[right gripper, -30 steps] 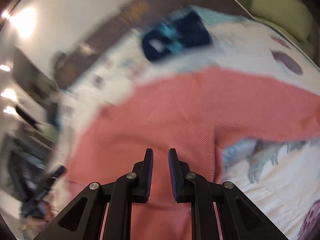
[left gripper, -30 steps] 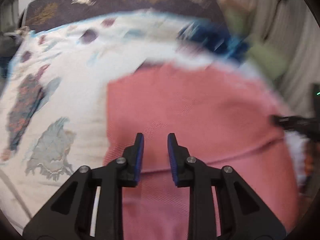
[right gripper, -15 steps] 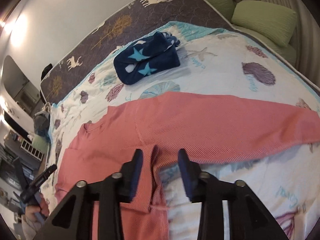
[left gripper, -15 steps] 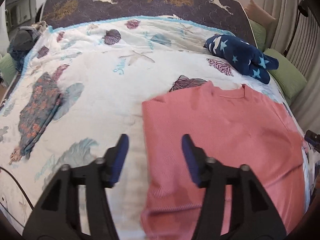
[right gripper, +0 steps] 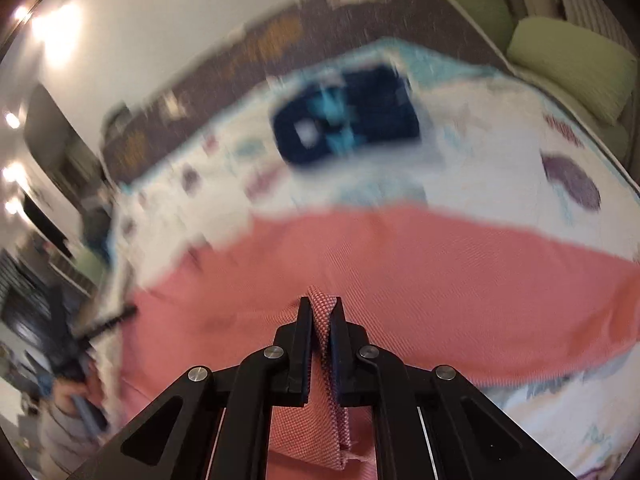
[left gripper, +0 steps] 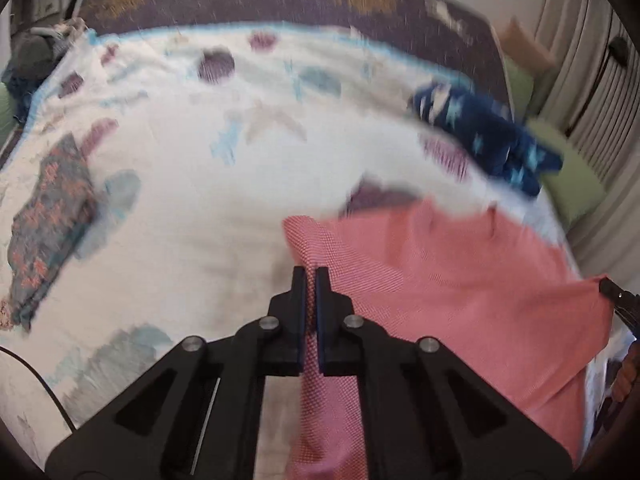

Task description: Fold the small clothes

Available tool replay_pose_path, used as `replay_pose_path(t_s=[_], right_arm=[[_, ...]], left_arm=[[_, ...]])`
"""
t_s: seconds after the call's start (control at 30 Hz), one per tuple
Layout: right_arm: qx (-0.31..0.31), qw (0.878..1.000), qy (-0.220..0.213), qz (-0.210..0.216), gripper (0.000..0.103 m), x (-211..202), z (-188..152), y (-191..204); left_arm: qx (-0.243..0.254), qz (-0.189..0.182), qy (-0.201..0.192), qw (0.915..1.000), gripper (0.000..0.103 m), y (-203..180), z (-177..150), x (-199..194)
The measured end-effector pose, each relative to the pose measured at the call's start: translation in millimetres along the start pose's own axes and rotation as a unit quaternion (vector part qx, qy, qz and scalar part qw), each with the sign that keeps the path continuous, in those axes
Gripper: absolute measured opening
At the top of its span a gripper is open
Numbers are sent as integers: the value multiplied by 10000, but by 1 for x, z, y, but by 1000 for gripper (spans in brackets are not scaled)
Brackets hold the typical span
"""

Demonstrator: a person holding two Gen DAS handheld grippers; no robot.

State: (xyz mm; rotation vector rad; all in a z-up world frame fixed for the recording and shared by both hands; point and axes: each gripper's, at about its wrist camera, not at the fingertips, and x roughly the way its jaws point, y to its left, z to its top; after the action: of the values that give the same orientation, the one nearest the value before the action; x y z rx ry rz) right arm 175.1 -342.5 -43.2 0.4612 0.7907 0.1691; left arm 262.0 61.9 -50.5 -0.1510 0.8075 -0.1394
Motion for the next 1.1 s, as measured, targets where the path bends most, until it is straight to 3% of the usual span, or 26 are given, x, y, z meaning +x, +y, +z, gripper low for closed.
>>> replay_pose_path(t_s=[0.1, 0.2, 0.27, 0.3, 0.4, 0.47, 0.53, 0.6, 0.7, 0.83, 0.97, 1.1], right_arm=[[-49, 9992, -379, 91, 7, -9, 16, 5], [-115, 9997, 97, -197, 11, 26, 18, 1], [-24, 9963, 511, -692, 14, 54, 13, -12], [59, 9940, 611, -901, 14, 61, 9, -20], [656, 9953, 267, -660, 25, 39, 1, -42], [822, 9940, -69, -720, 40, 11, -3, -53], [892, 9911, -292, -939, 43, -12, -5, -63], [1155, 9853, -423, -1184, 44, -33, -11, -82], [1912, 9641, -425, -1792, 44, -60, -25, -120], [3074, 9173, -632, -2452, 44, -92, -49, -173], [3825, 8870, -760, -2475, 45, -96, -58, -212], [4347, 8703, -748, -2193, 53, -80, -54, -239]], left_arm=[[56, 25, -178, 9998, 5, 2, 9, 0], [339, 702, -110, 9969, 5, 3, 6, 24], [343, 808, 155, 9960, 5, 10, -1, 38], [260, 761, 268, 9964, 5, 14, -5, 41], [104, 620, 158, 9979, 5, 22, -13, 29], [98, 559, -34, 9984, 5, 20, -11, 13], [106, 314, -214, 9992, 5, 11, -7, -3], [217, 112, -325, 9992, 12, -3, -5, -13], [569, -245, -350, 9975, 28, -36, -9, -21], [869, -869, 6, 9924, 28, -81, -27, -8], [1338, -993, 443, 9850, 28, -125, -52, 14], [1769, -824, 528, 9794, 29, -147, -72, 22]])
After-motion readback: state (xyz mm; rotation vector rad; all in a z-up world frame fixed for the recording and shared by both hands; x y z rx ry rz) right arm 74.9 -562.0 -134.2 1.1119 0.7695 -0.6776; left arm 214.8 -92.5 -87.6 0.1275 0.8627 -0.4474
